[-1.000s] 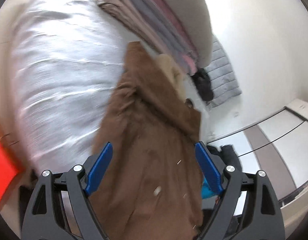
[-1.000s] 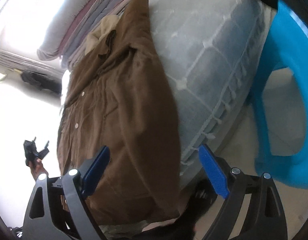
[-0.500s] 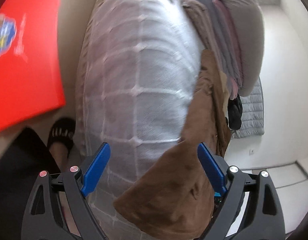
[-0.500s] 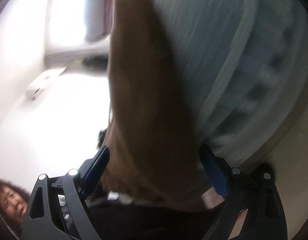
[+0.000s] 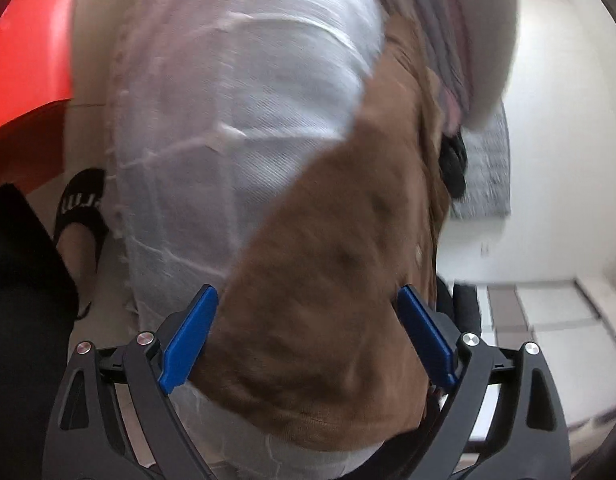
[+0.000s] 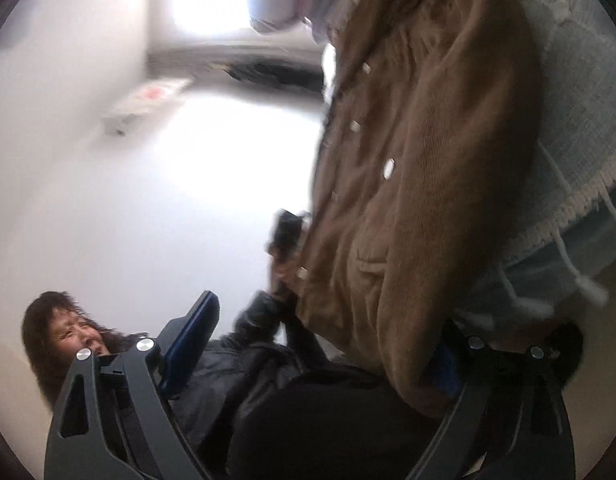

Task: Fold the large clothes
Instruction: 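Move the left gripper to the jacket hem and close on it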

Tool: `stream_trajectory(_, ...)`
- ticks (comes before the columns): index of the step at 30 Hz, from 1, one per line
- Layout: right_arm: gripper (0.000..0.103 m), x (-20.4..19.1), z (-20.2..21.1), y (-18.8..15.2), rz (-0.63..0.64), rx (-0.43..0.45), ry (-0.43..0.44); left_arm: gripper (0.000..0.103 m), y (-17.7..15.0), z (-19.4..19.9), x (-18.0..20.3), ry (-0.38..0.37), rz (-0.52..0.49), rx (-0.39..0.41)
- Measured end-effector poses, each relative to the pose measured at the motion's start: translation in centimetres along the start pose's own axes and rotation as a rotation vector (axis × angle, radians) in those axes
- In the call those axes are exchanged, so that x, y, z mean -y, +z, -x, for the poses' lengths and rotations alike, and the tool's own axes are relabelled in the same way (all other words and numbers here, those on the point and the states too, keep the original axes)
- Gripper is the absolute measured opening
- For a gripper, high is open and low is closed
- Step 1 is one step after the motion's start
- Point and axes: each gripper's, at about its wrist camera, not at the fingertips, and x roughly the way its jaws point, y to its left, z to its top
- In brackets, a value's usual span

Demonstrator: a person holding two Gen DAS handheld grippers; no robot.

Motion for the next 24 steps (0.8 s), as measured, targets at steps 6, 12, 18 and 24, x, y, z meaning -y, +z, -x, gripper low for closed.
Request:
stream_trajectory(6,0.092,1.5,-0.7,0.3,-0.053,-0.02,-0.02,0.087,-0.5,-0.5,1.7,0.058,-0.098,-0.05)
stream_trajectory(12,0.095,3.3,1.1,0.1,-0.108,0.023,-0.074,0.042,-0.3,0.0,1.9,0.134,-0.137,-0.066)
stream_trajectory(18,0.086,0.2,-0.6,-0.5,-0.02,0.01,-0.176,0.016,-1.1,0.3,5.1,0.234,-0.216,-0.05)
stream_trajectory(24,0.019,-3.1,0.5,1.4,0.041,0.042,-0.388,0.007,-1.0,1.6,8.7,0.244,-0.287,-0.058)
